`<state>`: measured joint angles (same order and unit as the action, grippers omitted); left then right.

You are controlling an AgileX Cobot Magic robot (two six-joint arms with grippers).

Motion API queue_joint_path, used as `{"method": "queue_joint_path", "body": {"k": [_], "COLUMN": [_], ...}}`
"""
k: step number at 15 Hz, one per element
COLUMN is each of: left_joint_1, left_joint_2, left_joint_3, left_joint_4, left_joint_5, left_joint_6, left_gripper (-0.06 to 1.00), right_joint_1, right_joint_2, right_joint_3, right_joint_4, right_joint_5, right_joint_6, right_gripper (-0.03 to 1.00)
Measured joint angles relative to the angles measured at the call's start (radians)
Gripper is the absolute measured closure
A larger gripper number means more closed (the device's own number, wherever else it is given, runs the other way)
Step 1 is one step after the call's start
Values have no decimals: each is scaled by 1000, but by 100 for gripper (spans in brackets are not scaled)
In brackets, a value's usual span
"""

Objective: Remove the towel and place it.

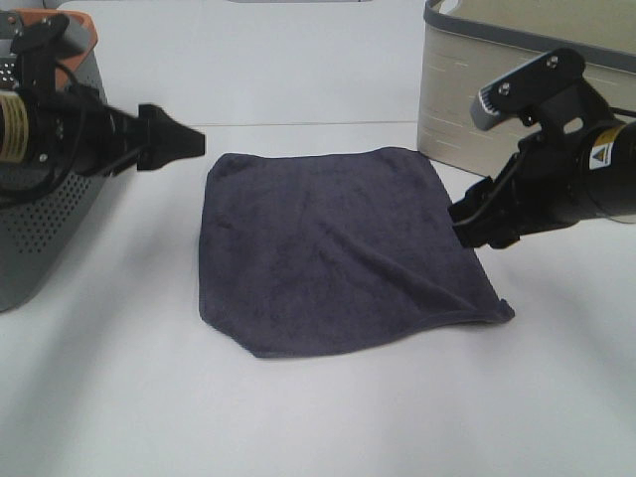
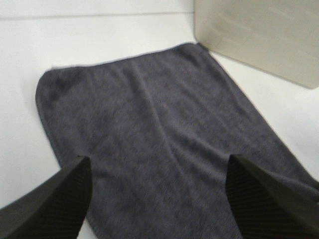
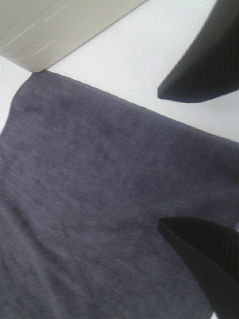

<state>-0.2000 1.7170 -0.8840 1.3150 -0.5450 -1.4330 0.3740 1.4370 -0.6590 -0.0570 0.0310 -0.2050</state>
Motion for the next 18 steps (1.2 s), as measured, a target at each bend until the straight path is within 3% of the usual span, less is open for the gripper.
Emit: {"method": "queue_joint_path", "body": {"k": [2, 4, 5, 7, 9, 10, 13, 15, 16, 17, 18], "left_joint_1": [0, 0, 0, 0, 0, 0, 0, 0, 0, 0, 0], "left_joint_2": [0, 0, 0, 0, 0, 0, -4, -31, -46, -51, -65], "left_joint_3": [-147, -305, -395, -482, -543, -556, -593, -594, -596, -599, -611], "left_joint_4": [171, 366, 407, 424, 427, 427, 428, 428, 379, 337, 203], "left_joint_5": [-66, -124, -149, -152, -91, -60, 272, 596, 732, 784, 911], "left_joint_6": [-183, -383, -455, -517, -563, -566, -453, -237, -112, -51, 138], "left_gripper": [24, 24, 24, 25, 27, 27, 27, 27, 27, 27, 29], "right_joint_1": [0, 0, -1, -1, -1, -1, -1, -1, -1, -1, -1], "right_joint_2": [1, 2, 2, 2, 2, 2, 2, 2, 2, 2, 2], "right_joint_3": [-83, -205, -321, -467, -602, -633, -747, -770, -770, -770, -770], "right_joint_4": [16, 12, -27, -101, -221, -261, -513, -658, -684, -685, -684], "right_joint_5": [58, 188, 326, 515, 642, 661, 691, 702, 700, 700, 693], "right_joint_6": [50, 69, 69, 79, 134, 158, 331, 433, 471, 497, 555], "right_gripper": [31, 31, 31, 31, 31, 31, 31, 31, 31, 31, 31]}}
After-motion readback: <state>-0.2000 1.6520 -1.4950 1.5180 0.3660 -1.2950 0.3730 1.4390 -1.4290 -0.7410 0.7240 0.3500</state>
